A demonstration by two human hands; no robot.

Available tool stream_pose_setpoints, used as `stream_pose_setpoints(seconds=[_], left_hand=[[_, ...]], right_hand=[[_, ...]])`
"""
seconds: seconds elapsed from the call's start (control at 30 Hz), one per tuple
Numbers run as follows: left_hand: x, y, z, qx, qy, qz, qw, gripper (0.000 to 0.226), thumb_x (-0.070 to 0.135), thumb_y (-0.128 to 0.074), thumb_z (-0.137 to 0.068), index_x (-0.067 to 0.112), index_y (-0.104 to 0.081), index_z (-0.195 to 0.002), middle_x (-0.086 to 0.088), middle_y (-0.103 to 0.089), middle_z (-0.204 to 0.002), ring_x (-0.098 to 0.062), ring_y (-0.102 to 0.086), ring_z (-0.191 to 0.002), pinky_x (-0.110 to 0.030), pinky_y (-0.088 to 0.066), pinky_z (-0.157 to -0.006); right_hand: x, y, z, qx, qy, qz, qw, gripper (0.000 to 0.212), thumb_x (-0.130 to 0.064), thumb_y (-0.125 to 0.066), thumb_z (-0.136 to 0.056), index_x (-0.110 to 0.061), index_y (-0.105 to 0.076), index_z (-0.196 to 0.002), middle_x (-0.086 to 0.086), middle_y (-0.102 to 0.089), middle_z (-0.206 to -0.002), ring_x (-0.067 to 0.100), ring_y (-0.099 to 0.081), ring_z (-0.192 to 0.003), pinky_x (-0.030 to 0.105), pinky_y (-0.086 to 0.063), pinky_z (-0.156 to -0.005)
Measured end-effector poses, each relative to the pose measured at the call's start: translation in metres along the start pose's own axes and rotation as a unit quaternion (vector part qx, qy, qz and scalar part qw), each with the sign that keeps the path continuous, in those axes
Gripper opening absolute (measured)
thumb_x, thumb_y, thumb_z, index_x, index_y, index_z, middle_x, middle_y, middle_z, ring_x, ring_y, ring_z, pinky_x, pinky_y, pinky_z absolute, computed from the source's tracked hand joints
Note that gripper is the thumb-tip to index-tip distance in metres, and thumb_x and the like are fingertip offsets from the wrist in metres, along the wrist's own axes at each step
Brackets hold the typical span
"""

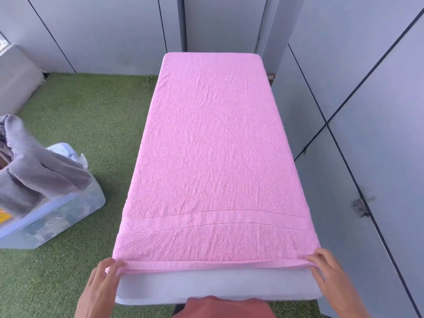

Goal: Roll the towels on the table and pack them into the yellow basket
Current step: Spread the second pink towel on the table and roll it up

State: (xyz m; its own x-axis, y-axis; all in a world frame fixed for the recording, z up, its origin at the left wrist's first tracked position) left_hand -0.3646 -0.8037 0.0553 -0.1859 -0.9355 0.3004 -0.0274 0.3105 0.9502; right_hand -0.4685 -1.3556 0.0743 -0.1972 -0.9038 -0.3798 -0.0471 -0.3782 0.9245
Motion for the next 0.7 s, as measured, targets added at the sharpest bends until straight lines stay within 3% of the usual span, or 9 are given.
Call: stream_pose_setpoints(seconds=[0.07,0.13,0.23,0.37,0.43,0.5,0.57,0.63,0.7], left_hand=[[0.003,-0.003,-0.001,0.002,-0.001,-0.047,0.999,0.037,-0.005,-0.069,-0.072,0.014,-0.058,-0.102,-0.008,-0.052,-0.104,-0.030,-0.056,-0.082,-0.042,-0.052,-0.058],[0.005,-0.008,-0.001,-0.015,0.009,-0.063,0.998,0.049,-0.014,-0.076,-0.063,0.010,-0.058,-0.102,-0.010,-0.053,-0.104,-0.030,-0.052,-0.087,-0.046,-0.054,-0.058],[0.006,-0.011,-0.002,-0.035,0.029,-0.057,0.997,0.056,-0.019,-0.075,-0.057,0.011,-0.057,-0.101,-0.008,-0.056,-0.100,-0.028,-0.052,-0.087,-0.044,-0.053,-0.055],[0.005,-0.001,-0.002,-0.027,-0.010,-0.032,0.999,0.013,0.010,-0.057,-0.081,0.015,-0.060,-0.092,0.001,-0.059,-0.091,-0.019,-0.054,-0.082,-0.030,-0.047,-0.073],[0.002,-0.001,0.000,-0.045,-0.043,-0.013,0.998,0.016,0.021,-0.042,-0.082,0.023,-0.056,-0.089,0.011,-0.055,-0.088,-0.011,-0.050,-0.079,-0.022,-0.041,-0.075],[-0.002,-0.001,-0.001,-0.070,-0.047,0.005,0.996,0.016,0.014,-0.053,-0.079,0.028,-0.053,-0.087,0.011,-0.053,-0.087,-0.004,-0.048,-0.076,-0.017,-0.042,-0.067],[-0.002,0.001,-0.012,-0.107,-0.026,0.017,0.994,0.033,-0.003,-0.074,-0.071,0.025,-0.059,-0.079,0.010,-0.060,-0.078,-0.002,-0.053,-0.069,-0.012,-0.044,-0.062],[-0.006,0.003,-0.031,-0.171,0.034,0.031,0.984,0.031,-0.002,-0.071,-0.079,0.028,-0.061,-0.078,0.010,-0.064,-0.079,-0.002,-0.058,-0.070,-0.015,-0.046,-0.063],[-0.011,-0.003,-0.050,-0.253,0.098,0.048,0.961,0.019,0.005,-0.058,-0.091,0.023,-0.065,-0.090,0.007,-0.065,-0.089,-0.003,-0.060,-0.077,-0.015,-0.047,-0.068]], right_hand=[[0.000,0.006,-0.003,0.023,-0.001,0.010,1.000,0.038,-0.041,-0.033,-0.099,-0.023,-0.066,-0.101,-0.003,-0.045,-0.104,0.013,-0.050,-0.091,0.008,-0.026,-0.093],[-0.006,0.010,-0.004,0.039,0.016,0.019,0.999,0.060,-0.043,-0.020,-0.103,-0.011,-0.070,-0.097,-0.001,-0.047,-0.103,0.014,-0.049,-0.090,0.009,-0.025,-0.096],[-0.005,0.006,-0.003,-0.009,0.015,0.033,0.999,0.064,-0.046,-0.018,-0.102,-0.009,-0.070,-0.098,-0.007,-0.056,-0.102,0.009,-0.049,-0.094,0.008,-0.024,-0.097],[0.014,0.004,-0.004,-0.056,-0.008,0.022,0.998,0.057,-0.049,-0.025,-0.100,-0.014,-0.070,-0.092,-0.011,-0.060,-0.094,0.001,-0.048,-0.092,0.004,-0.025,-0.094],[0.023,0.004,0.002,-0.058,-0.004,0.006,0.998,0.058,-0.052,-0.024,-0.100,-0.018,-0.068,-0.085,-0.022,-0.051,-0.091,-0.003,-0.046,-0.086,0.003,-0.030,-0.088],[0.037,0.006,0.004,-0.060,-0.018,-0.007,0.998,0.039,-0.052,-0.032,-0.098,-0.032,-0.063,-0.087,-0.027,-0.051,-0.093,-0.009,-0.046,-0.085,0.001,-0.033,-0.082],[0.045,0.007,0.000,-0.089,-0.020,0.006,0.996,0.012,-0.032,-0.057,-0.093,-0.042,-0.056,-0.087,-0.027,-0.054,-0.093,-0.009,-0.051,-0.085,0.005,-0.038,-0.078],[0.044,0.006,-0.014,-0.149,-0.030,0.001,0.988,0.033,-0.013,-0.068,-0.086,-0.044,-0.055,-0.082,-0.020,-0.057,-0.090,-0.001,-0.054,-0.079,0.013,-0.042,-0.072],[0.035,0.008,-0.028,-0.210,-0.053,-0.022,0.976,0.036,-0.010,-0.067,-0.086,-0.044,-0.056,-0.082,-0.014,-0.060,-0.087,0.004,-0.055,-0.074,0.017,-0.042,-0.069]])
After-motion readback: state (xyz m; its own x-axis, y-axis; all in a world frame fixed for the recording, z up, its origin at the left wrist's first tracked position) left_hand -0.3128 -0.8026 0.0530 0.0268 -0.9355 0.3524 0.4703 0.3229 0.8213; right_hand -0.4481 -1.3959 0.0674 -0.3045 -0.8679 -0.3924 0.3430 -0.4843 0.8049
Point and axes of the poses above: each hand's wrist, its own z-axis away from the middle knuckle, its own y-axis out of the back of the hand, x = y × z, the point moved 6 cm from there along -z, towards the middle knuckle
